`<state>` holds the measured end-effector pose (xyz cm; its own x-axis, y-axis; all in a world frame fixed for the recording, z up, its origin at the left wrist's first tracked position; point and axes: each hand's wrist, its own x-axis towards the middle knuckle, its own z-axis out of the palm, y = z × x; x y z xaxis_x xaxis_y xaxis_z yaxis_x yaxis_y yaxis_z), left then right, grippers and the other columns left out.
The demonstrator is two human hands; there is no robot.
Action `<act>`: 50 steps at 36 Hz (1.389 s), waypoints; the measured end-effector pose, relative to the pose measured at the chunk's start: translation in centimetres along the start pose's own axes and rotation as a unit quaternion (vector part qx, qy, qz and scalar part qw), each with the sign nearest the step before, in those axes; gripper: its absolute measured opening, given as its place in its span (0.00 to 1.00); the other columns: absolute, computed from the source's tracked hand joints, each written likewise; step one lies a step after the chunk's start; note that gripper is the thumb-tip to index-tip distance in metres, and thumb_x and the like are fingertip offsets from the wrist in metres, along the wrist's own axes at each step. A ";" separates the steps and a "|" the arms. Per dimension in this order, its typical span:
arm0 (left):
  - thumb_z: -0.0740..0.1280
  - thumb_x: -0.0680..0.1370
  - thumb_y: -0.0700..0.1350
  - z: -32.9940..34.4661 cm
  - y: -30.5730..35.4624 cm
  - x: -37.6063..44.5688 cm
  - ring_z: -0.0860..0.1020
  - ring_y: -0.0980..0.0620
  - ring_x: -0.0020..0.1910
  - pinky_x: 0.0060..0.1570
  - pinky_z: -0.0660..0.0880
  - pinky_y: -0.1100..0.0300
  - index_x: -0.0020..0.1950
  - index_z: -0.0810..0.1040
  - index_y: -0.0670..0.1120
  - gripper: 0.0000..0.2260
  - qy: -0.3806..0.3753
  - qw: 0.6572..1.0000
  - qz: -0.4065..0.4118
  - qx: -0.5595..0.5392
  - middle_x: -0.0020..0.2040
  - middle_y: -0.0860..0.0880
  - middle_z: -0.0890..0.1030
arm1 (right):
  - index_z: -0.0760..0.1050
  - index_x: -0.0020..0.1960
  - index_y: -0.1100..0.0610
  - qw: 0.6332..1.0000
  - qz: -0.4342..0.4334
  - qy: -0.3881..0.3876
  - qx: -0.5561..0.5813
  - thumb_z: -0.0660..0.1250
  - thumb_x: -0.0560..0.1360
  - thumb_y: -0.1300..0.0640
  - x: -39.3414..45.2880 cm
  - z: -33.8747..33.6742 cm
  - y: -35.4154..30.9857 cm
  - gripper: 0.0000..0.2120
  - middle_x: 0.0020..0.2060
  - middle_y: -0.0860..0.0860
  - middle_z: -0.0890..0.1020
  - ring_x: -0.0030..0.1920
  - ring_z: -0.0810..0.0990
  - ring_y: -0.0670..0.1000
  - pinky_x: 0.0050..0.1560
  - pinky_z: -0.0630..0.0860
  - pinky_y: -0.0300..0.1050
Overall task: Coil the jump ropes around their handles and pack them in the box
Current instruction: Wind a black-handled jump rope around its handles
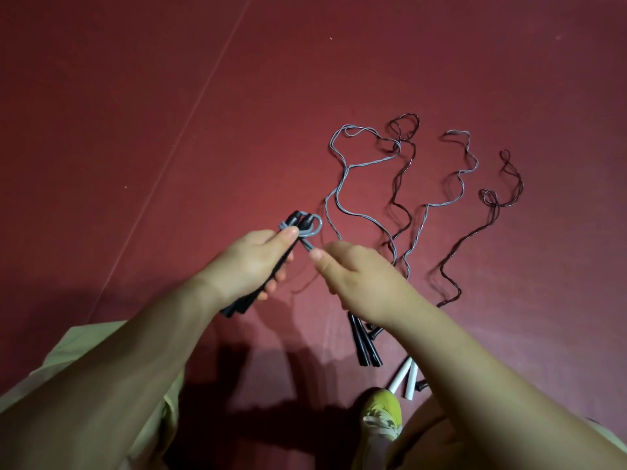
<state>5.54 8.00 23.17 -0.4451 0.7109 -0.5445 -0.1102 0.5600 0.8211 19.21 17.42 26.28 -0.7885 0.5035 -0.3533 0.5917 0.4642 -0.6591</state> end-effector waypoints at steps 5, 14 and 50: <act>0.57 0.81 0.56 -0.5 -0.7 0.5 0.71 0.51 0.25 0.27 0.68 0.59 0.40 0.74 0.45 0.18 0.005 0.991 0.012 0.133 0.29 0.49 0.75 | 0.75 0.56 0.54 0.985 -0.040 0.002 -0.169 0.61 0.79 0.51 -0.3 -0.8 0.2 0.11 0.46 0.53 0.81 0.50 0.77 0.59 0.46 0.73 0.49; 0.59 0.80 0.56 0.4 -1.1 -0.2 0.73 0.53 0.25 0.31 0.70 0.57 0.37 0.71 0.46 0.17 -0.079 0.949 0.053 0.300 0.28 0.51 0.76 | 0.81 0.44 0.54 0.993 -0.118 0.005 -0.027 0.69 0.75 0.59 -0.9 -2.7 0.5 0.02 0.38 0.48 0.84 0.39 0.78 0.47 0.42 0.73 0.43; 0.62 0.66 0.62 0.5 1.3 -2.3 0.74 0.53 0.25 0.25 0.69 0.62 0.49 0.79 0.42 0.26 -0.227 0.955 -0.089 -0.169 0.32 0.48 0.77 | 0.69 0.38 0.58 0.902 0.055 0.035 0.427 0.55 0.83 0.53 0.7 -0.4 1.4 0.17 0.29 0.51 0.70 0.27 0.61 0.47 0.24 0.55 0.36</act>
<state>6.81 7.34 25.41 0.0296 0.7720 -0.6349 -0.4632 0.5735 0.6757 19.54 18.75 25.36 -0.7022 0.5709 -0.4255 0.2976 -0.3076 -0.9038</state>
